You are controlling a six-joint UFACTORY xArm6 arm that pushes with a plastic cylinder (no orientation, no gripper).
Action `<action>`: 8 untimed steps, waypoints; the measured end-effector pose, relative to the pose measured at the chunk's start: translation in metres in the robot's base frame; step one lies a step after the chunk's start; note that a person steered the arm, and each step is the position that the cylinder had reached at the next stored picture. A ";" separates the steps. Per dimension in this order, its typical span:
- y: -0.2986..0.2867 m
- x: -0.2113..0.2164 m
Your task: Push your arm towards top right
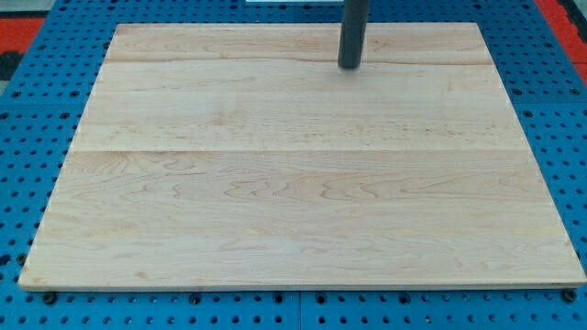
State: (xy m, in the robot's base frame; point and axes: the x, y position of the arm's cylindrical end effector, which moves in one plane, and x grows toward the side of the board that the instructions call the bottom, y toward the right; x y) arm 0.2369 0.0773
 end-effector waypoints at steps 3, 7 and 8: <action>-0.276 0.092; -0.127 0.051; -0.183 0.198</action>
State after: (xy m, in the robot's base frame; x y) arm 0.4350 -0.1056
